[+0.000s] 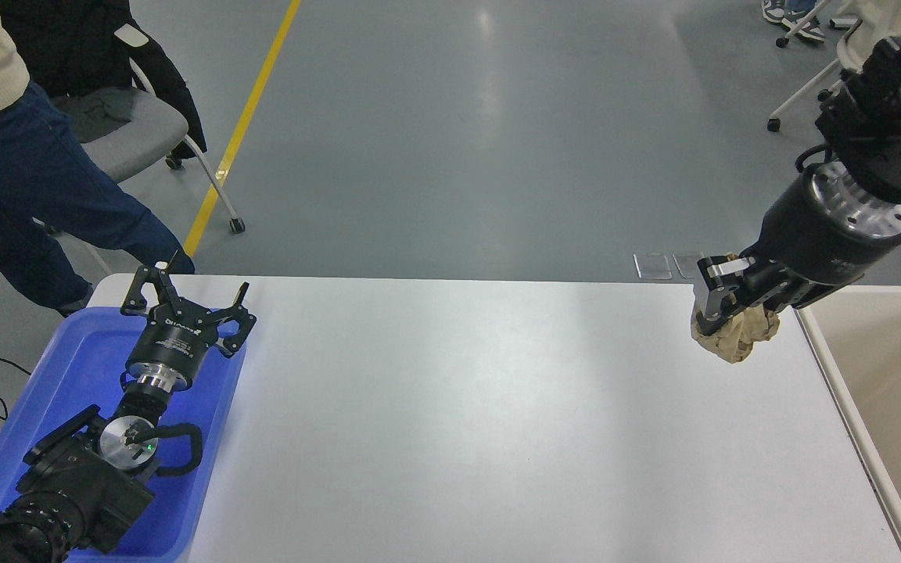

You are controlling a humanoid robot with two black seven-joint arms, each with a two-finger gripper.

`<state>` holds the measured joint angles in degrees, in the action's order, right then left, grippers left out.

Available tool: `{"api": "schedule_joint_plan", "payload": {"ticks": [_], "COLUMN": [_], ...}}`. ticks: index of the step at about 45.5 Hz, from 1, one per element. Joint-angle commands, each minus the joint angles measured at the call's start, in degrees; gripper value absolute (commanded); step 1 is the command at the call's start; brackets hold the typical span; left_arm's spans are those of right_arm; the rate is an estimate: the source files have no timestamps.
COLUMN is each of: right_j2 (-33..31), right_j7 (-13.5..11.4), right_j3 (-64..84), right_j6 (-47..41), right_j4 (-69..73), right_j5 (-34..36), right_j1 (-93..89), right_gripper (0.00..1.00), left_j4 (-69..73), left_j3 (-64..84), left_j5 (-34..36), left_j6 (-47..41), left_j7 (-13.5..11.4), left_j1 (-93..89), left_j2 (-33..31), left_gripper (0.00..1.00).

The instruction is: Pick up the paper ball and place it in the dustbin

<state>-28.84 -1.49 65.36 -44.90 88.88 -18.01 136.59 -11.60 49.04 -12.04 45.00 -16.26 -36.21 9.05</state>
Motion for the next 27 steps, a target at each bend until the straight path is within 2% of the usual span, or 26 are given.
{"api": "schedule_joint_plan", "payload": {"ticks": [1,7,27], "right_j2": [-1.7,-2.9,-17.8], "right_j7": [0.0,-0.1,-0.2], "right_j3": [2.0,6.0,11.9], "right_j6": [-0.1,-0.1,-0.1], "right_j4": [-0.4,-2.9,-27.5], "right_j5": [0.4,2.3,3.0], "right_j1": [1.5,0.3,-18.2], "right_gripper": [0.00,0.00,0.00], "left_j4": [0.0,0.0,0.0], "left_j3": [0.0,0.0,0.0], "left_j5": [0.0,0.0,-0.1], "left_j6": [0.0,0.0,0.0], "left_j7": [0.0,0.0,-0.2], "left_j1": [0.0,0.0,0.0], "left_j2": [0.0,0.0,0.0], "left_gripper": [1.00,1.00,1.00]}}
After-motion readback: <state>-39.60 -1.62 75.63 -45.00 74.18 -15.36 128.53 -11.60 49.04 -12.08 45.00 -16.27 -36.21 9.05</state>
